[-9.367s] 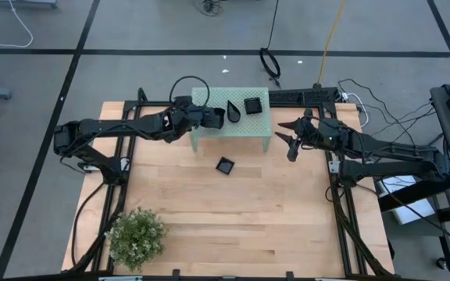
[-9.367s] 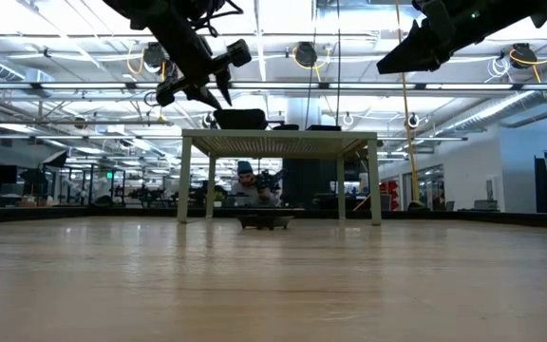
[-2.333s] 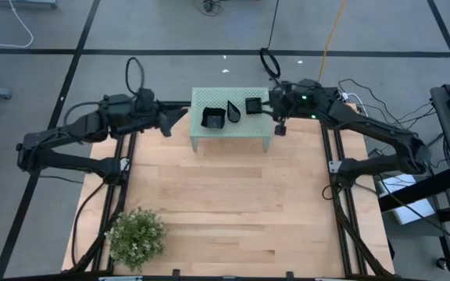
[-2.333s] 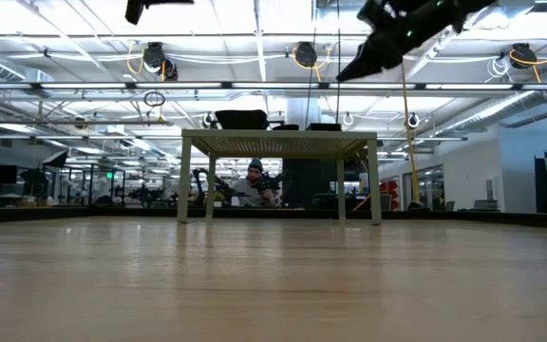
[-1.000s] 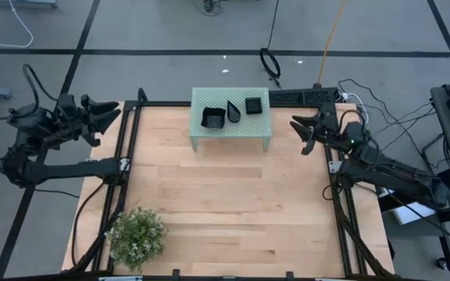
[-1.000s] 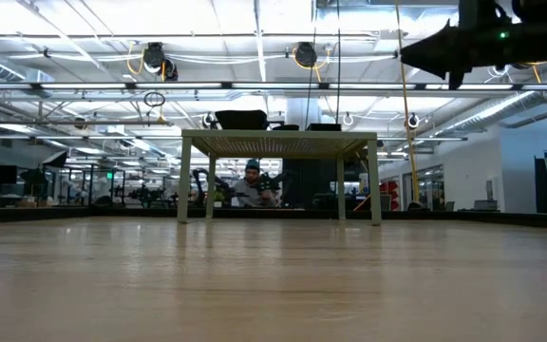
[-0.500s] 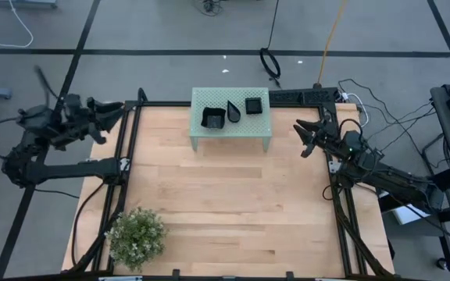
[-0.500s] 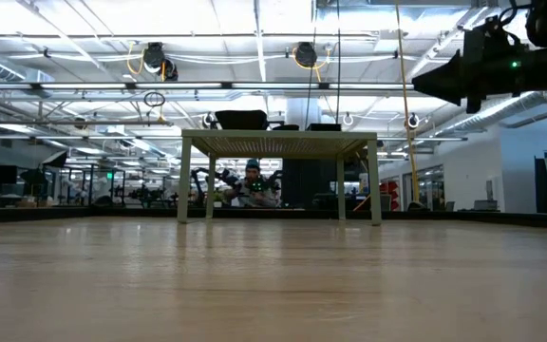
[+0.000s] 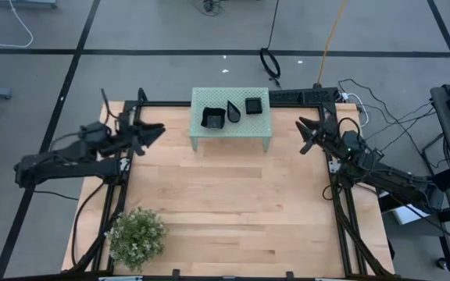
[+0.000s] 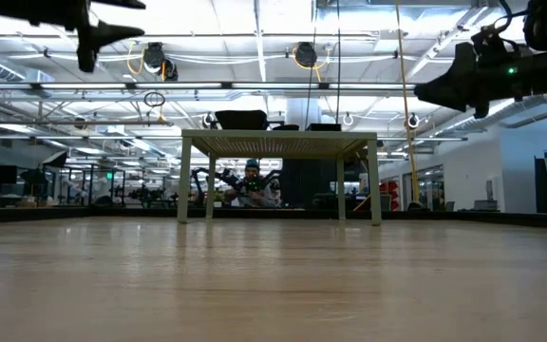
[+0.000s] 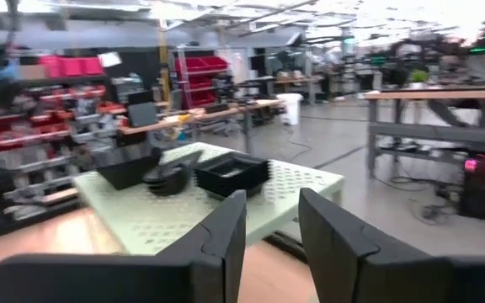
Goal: Pick & Place Mini shaped plates
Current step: Return to Home Position
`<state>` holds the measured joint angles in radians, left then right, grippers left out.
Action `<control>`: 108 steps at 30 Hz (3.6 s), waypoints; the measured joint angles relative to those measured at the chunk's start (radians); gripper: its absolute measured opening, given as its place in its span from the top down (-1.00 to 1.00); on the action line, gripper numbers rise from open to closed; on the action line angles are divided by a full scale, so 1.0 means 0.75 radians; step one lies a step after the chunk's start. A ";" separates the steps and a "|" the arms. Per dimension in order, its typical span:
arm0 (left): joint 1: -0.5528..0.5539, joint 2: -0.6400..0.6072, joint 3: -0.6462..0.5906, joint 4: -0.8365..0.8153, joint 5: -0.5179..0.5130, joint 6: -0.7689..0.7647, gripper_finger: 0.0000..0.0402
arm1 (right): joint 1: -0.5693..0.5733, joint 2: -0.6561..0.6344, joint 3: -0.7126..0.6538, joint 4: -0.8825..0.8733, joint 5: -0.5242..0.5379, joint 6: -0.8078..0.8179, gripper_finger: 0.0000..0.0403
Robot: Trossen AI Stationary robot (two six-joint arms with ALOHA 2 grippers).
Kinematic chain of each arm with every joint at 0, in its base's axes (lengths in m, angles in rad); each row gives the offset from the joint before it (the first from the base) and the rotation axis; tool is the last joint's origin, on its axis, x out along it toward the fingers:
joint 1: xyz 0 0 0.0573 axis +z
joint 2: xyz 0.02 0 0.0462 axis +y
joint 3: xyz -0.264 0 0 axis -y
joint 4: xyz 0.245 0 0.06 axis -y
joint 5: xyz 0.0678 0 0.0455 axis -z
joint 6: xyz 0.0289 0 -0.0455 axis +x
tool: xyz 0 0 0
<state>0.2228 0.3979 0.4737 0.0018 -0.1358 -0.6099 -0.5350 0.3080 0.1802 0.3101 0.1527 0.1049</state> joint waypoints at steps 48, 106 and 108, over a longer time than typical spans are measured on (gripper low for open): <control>0.000 0.000 -0.608 0.778 0.139 0.107 0.08 | -0.001 -0.005 0.000 -0.012 0.355 0.148 0.49; 0.070 -0.444 -0.608 0.729 0.134 0.109 0.08 | 0.001 -0.244 -0.221 -0.171 0.353 0.153 0.49; 0.070 -0.444 -0.608 0.729 0.134 0.109 0.08 | 0.001 -0.244 -0.221 -0.171 0.353 0.153 0.49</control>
<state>0.2756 0.0650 0.0177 0.5488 -0.0353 -0.5282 -0.5346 0.1249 0.0147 0.1822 0.4176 0.2195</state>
